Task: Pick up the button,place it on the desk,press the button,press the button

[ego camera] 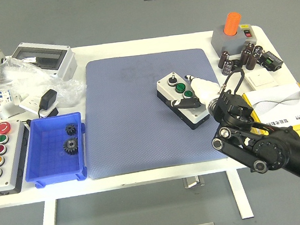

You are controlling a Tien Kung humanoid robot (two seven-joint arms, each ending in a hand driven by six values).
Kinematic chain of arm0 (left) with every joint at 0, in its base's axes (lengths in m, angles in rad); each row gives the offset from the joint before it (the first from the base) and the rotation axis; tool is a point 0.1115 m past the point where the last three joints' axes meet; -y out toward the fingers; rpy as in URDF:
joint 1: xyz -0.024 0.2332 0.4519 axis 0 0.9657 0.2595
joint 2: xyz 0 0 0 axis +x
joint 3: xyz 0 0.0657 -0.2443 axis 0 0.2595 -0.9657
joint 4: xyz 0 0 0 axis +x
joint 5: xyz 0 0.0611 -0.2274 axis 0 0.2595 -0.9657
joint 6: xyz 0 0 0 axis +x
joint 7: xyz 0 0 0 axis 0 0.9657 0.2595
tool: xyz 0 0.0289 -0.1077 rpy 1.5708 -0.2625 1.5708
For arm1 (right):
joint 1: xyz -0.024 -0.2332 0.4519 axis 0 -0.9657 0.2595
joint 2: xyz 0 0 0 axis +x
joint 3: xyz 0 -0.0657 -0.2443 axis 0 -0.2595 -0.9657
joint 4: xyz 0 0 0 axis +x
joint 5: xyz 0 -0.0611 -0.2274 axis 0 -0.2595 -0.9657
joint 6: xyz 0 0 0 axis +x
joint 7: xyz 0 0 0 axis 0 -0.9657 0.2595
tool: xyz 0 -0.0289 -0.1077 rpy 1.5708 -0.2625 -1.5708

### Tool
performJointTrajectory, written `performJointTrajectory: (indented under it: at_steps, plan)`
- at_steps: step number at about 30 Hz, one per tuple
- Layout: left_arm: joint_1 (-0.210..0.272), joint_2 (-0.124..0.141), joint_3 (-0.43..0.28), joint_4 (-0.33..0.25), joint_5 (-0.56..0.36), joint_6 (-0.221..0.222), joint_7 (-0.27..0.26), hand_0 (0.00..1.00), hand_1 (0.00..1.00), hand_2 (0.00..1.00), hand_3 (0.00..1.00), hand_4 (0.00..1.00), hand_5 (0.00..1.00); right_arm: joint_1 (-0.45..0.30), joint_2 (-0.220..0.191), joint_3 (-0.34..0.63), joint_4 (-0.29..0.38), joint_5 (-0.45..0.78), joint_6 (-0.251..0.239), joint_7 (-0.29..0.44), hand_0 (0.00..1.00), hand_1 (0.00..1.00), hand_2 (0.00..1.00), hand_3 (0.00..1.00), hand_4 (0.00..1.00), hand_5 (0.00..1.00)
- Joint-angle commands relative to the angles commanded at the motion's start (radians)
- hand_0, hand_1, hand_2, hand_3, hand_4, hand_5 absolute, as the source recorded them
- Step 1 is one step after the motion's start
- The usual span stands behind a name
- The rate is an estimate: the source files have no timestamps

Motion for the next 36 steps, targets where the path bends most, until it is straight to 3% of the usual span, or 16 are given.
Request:
performJointTrajectory:
  at_steps: [2,3,7,8,13,14,31,32,36]
  plan:
    - [0.0,0.0,0.0,0.0,0.0,0.0,0.0,0.646,0.624,0.593,0.598,0.61,0.179,0.0,0.0,-0.001,0.003,-0.008,-0.001,0.0,0.839,0.882,0.957,0.998,0.998,0.739]
    - [-0.001,0.0,0.001,0.0,0.0,0.0,0.0,0.647,0.624,0.593,0.598,0.609,0.179,0.001,0.001,-0.001,0.006,-0.017,-0.001,0.0,0.785,0.828,0.92,0.998,0.998,0.738]
    - [-0.004,-0.002,0.008,0.0,-0.002,0.0,0.0,0.647,0.624,0.593,0.598,0.609,0.179,0.006,0.008,-0.007,0.029,-0.107,0.009,0.0,0.785,0.828,0.92,0.998,0.998,0.738]
    - [-0.005,-0.002,0.009,0.0,-0.002,0.0,-0.001,0.647,0.625,0.593,0.597,0.608,0.179,0.007,0.01,-0.009,0.029,-0.12,0.013,0.0,0.655,0.718,0.792,0.998,0.998,0.727]
    - [-0.006,-0.002,0.011,0.0,-0.002,0.0,-0.001,0.647,0.625,0.593,0.597,0.608,0.179,0.008,0.017,-0.012,0.012,-0.143,0.031,0.0,0.655,0.718,0.792,0.998,0.998,0.727]
    - [-0.006,-0.002,0.013,0.0,-0.004,0.0,-0.001,0.647,0.624,0.593,0.597,0.608,0.178,0.008,0.018,-0.01,0.009,-0.145,0.032,0.0,0.529,0.649,0.679,0.891,0.968,0.529]
    - [-0.001,-0.005,0.032,0.002,-0.03,-0.007,-0.016,0.647,0.626,0.592,0.595,0.603,0.173,0.001,0.013,0.015,0.008,-0.125,0.062,0.0,0.562,0.671,0.701,0.902,0.954,0.511]
    - [-0.001,-0.005,0.032,0.002,-0.031,-0.008,-0.017,0.647,0.628,0.592,0.592,0.603,0.171,0.001,0.013,0.014,0.008,-0.124,0.063,0.0,0.595,0.696,0.739,0.958,0.977,0.545]
    - [-0.002,-0.005,0.033,0.002,-0.033,-0.012,-0.022,0.647,0.628,0.592,0.592,0.603,0.171,0.002,0.014,0.007,0.006,-0.12,0.07,0.0,0.595,0.696,0.739,0.958,0.977,0.545]
